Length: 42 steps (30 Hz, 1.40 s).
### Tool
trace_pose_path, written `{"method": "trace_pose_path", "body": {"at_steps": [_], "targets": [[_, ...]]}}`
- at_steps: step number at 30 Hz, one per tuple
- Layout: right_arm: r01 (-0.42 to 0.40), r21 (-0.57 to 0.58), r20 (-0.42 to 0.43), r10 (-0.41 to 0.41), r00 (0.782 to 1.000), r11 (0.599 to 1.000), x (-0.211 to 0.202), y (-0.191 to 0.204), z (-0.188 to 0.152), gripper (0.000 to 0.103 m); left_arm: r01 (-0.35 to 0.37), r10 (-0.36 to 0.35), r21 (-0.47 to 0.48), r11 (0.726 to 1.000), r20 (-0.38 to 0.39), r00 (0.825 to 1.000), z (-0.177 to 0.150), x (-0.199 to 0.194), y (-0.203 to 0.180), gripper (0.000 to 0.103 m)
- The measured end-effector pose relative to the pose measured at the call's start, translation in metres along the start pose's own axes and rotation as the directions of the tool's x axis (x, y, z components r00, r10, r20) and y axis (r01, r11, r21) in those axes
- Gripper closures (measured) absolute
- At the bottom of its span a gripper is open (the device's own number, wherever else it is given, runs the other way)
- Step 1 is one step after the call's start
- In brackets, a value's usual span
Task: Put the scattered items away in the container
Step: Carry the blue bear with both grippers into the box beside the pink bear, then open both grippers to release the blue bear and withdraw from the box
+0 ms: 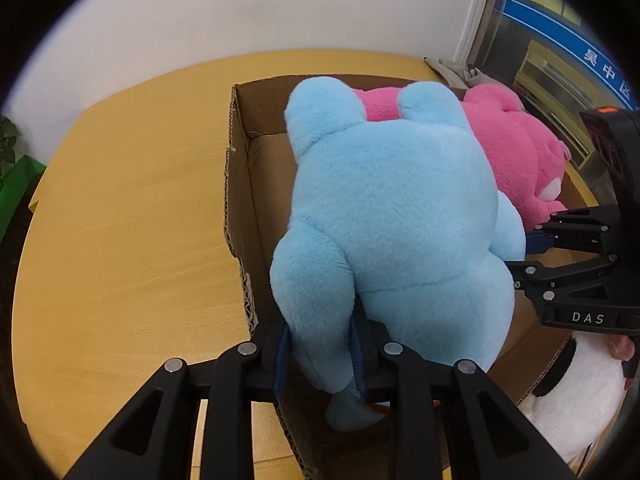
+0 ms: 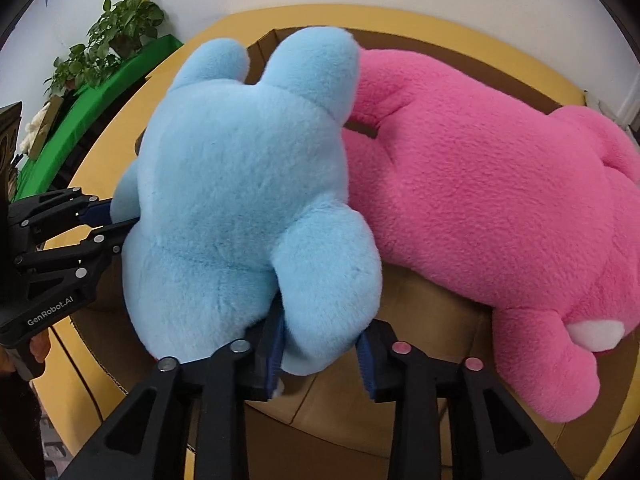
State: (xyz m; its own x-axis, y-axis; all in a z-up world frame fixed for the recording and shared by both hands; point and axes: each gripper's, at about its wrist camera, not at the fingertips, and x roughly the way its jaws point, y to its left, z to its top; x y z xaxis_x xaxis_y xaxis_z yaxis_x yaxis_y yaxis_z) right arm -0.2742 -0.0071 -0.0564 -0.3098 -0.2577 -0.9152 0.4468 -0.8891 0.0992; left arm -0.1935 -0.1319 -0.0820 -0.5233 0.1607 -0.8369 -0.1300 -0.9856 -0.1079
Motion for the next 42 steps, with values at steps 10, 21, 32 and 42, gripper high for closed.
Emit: {"method": "trace_pose_path", "body": {"at_steps": [10,21,32,42], "targets": [[-0.048,0.065,0.11,0.041,0.993,0.997,-0.033,-0.023,-0.001,0.035,0.003,-0.005,0.013,1.0,0.145,0.989,0.015,-0.054,0.0,0.072],[-0.065,0.052,0.09,0.06,0.994,0.997,-0.021,-0.019,0.002,0.035,0.016,-0.018,0.068,0.998,0.028,0.999,0.042,0.003,-0.007,0.071],[-0.004,0.031,0.256,-0.004,0.967,1.0,-0.09,0.015,-0.019,0.004,-0.033,0.03,0.044,0.998,0.064,0.997,0.016,-0.032,-0.012,0.061],[0.049,0.054,0.38,-0.066,0.923,0.997,-0.145,0.072,-0.084,0.0,0.022,-0.009,-0.044,0.999,0.274,0.962,-0.045,-0.13,-0.039,0.022]]}}
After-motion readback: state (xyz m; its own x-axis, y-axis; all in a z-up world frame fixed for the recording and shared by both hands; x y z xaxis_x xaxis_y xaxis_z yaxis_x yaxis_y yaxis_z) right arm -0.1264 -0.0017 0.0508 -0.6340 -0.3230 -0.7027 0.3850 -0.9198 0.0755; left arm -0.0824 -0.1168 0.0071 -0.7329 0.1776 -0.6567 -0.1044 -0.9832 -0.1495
